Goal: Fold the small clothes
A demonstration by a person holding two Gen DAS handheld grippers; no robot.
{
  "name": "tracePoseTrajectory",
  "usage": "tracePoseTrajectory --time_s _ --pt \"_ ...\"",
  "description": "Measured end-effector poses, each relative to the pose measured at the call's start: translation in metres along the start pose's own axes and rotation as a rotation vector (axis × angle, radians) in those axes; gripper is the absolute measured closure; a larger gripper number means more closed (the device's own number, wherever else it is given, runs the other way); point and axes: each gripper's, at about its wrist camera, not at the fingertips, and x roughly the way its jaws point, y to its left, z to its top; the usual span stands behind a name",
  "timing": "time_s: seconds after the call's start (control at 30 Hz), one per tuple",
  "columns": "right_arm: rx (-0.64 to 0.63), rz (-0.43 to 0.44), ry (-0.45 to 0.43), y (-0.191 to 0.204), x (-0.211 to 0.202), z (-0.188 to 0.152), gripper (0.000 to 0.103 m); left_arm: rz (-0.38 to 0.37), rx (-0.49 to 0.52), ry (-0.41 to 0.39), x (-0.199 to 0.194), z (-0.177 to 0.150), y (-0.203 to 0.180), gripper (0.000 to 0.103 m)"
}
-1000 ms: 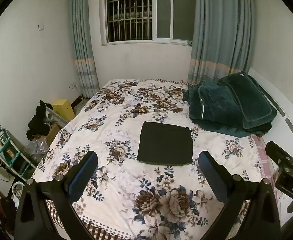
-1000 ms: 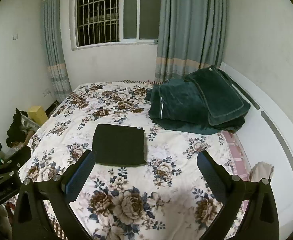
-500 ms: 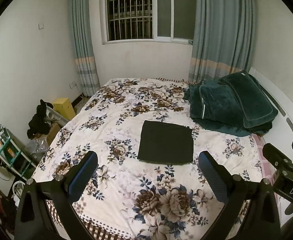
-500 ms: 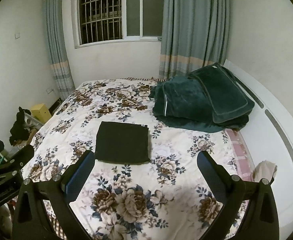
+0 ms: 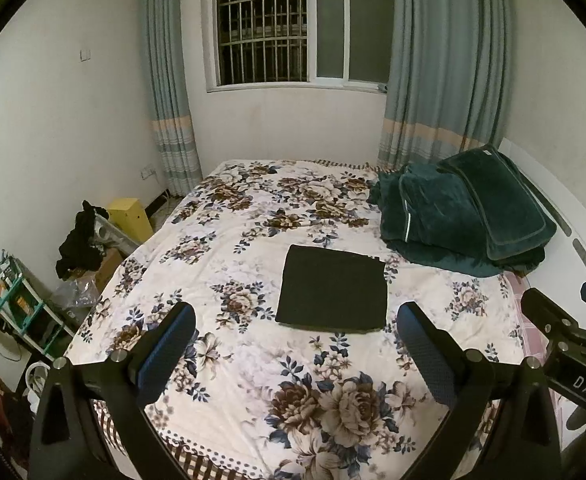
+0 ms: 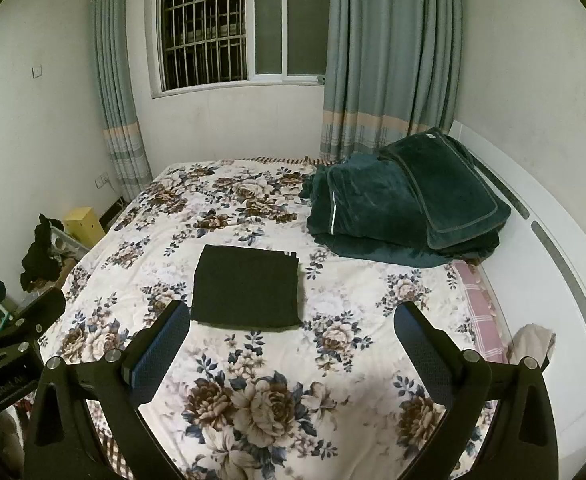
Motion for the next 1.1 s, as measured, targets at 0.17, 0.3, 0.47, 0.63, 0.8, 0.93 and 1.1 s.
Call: tracePoseTrajectory --time_s 0.17,0.3,0.47,0.63,0.8,0.93,1.1 --pt "-0.002 0.002 0.002 0.0003 0.0002 -0.0001 0.0 -0.001 0.001 -0.001 0.0001 0.0021 0.0002 0.0" --pt "-0.001 -0.001 0.0 -0.0002 -0.0006 -0.0015 0.0 0.0 0.002 0.0 0.0002 0.0021 0.0003 0.0" --pt "0.001 -0.001 -0.002 0.0 -0.0002 -0.0014 0.0 -0.001 0.001 -0.002 0.0 0.0019 0.0005 0.0" --pt "0.0 0.0 -0.004 0.0002 0.0006 -0.0004 0.0 0.0 0.001 -0.002 0.0 0.0017 0.0005 0.0" --pt "0.003 -0.001 -0.003 -0.0003 -0.0002 -0.0024 0.0 0.0 0.002 -0.008 -0.0018 0.0064 -0.001 0.0" --pt "0.002 -0.003 -0.004 0.0 -0.0002 -0.0029 0.0 0.001 0.001 -0.01 -0.0037 0.0097 -0.0021 0.0" --pt "0.004 -0.003 -0.006 0.0 -0.0005 -0.0042 0.0 0.0 -0.001 -0.011 -0.0039 0.009 -0.0019 0.0"
